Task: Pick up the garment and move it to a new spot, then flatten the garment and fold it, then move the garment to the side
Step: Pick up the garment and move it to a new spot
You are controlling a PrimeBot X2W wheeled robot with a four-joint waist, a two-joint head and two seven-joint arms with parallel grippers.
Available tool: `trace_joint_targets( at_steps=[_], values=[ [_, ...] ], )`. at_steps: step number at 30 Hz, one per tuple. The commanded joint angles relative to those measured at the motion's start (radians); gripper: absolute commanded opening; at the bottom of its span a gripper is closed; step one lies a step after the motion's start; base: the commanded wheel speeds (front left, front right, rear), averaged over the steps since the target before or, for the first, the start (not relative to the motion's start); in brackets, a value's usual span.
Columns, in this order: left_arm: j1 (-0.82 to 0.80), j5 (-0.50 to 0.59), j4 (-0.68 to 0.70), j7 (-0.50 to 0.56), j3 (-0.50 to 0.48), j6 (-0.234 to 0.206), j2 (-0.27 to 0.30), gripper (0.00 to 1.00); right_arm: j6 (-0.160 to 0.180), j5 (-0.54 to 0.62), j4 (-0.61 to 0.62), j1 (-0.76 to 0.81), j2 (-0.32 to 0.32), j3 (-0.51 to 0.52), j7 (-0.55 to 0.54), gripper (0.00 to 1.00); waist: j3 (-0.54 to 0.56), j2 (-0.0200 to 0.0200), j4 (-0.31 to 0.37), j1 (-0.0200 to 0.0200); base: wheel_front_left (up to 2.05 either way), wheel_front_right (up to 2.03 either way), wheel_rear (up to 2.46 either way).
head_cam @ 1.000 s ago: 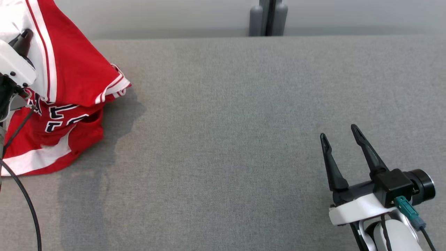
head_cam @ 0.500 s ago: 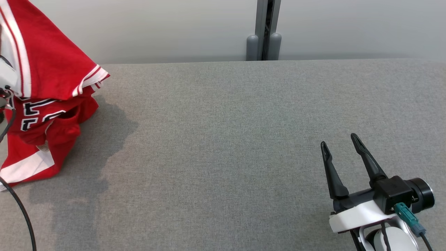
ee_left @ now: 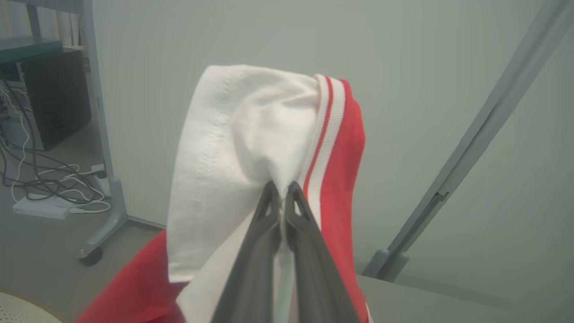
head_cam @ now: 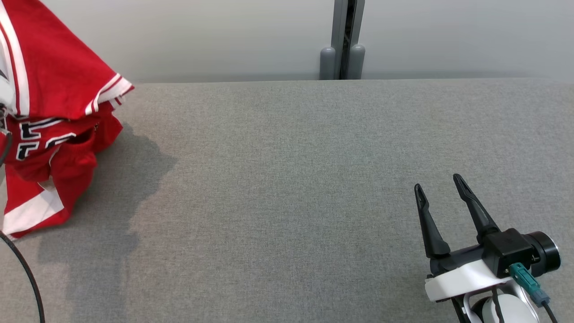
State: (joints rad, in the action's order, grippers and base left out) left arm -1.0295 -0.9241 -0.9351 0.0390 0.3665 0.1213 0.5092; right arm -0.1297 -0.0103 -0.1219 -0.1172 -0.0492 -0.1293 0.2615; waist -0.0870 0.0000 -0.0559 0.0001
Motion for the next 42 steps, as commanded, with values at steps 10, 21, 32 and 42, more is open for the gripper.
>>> trace_joint_targets(
  at_steps=[10, 21, 32, 42],
  values=[
    [-0.039, 0.009, 0.042, -0.080, 0.000, 0.007, 0.011, 0.00, -0.002, -0.008, 0.001, 0.012, -0.003, 0.004, 0.006, 1.00, 0.008, 0.0000, 0.000, -0.0001, 0.00, 0.00, 0.00],
    [0.030, -0.009, 0.103, 0.008, 0.057, 0.009, -0.009, 0.00, -0.002, -0.011, 0.004, 0.021, -0.003, 0.009, 0.006, 1.00, 0.011, 0.0000, -0.010, -0.0001, 0.00, 0.00, 0.00],
    [0.121, -0.016, 0.206, 0.093, 0.089, -0.023, 0.016, 0.00, -0.002, -0.016, 0.002, 0.016, -0.003, 0.006, 0.006, 1.00, 0.007, 0.0000, -0.018, -0.0001, 0.00, 0.00, 0.00],
    [0.296, -0.030, 0.261, 0.144, 0.148, -0.057, -0.030, 0.00, -0.002, -0.021, -0.004, 0.012, -0.003, -0.001, 0.006, 1.00, 0.005, 0.0000, -0.010, -0.0001, 0.00, 0.00, 0.00]
  ],
)
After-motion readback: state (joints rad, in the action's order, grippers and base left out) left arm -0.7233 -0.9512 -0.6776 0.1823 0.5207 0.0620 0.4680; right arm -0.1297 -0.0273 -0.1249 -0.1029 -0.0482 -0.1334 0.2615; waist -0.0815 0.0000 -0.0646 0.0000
